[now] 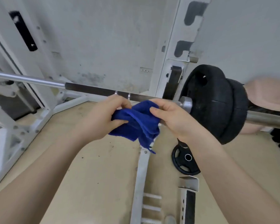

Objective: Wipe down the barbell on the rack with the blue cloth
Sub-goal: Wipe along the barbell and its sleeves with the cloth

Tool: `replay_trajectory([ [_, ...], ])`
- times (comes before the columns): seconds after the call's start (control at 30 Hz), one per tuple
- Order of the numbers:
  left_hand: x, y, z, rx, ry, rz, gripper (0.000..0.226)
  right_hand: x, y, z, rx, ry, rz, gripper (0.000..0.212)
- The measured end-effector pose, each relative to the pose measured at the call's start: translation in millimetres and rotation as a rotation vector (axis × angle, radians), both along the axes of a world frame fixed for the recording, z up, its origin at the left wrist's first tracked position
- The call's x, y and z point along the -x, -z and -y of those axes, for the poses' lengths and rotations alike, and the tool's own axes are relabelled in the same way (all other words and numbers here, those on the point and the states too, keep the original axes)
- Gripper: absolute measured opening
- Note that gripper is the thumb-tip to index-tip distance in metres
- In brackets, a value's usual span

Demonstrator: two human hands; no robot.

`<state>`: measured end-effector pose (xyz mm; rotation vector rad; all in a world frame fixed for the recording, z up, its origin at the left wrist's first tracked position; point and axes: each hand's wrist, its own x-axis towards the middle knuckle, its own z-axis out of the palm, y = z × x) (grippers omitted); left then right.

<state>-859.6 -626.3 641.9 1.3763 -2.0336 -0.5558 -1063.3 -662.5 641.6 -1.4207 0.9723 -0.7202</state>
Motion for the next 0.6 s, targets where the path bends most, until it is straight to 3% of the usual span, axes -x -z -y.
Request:
replay_trajectory([
  [0.1,-69,9,-18,0.020,-0.055,0.033,0.024,-61,11,6,0.072,0.146,-0.046,0.018],
  [0.17,-110,14,-31,-0.019,-0.071,0.128,0.014,-101,18,6,0.024,0.194,-0.005,0.015],
  [0.23,-145,19,-43,-0.044,-0.091,0.141,0.019,-139,24,4,-0.033,0.171,0.017,0.020],
  [0.37,-190,22,-53,-0.012,-0.279,-0.040,0.036,-206,29,6,-0.002,-0.060,-0.166,0.046],
  [0.5,-232,19,-51,0.023,-0.499,-0.247,0.032,-254,37,15,0.004,-0.282,-0.258,0.025],
  [0.6,-268,19,-47,-0.001,-0.654,-0.379,0.037,-291,45,25,0.178,-0.487,-0.426,0.007],
])
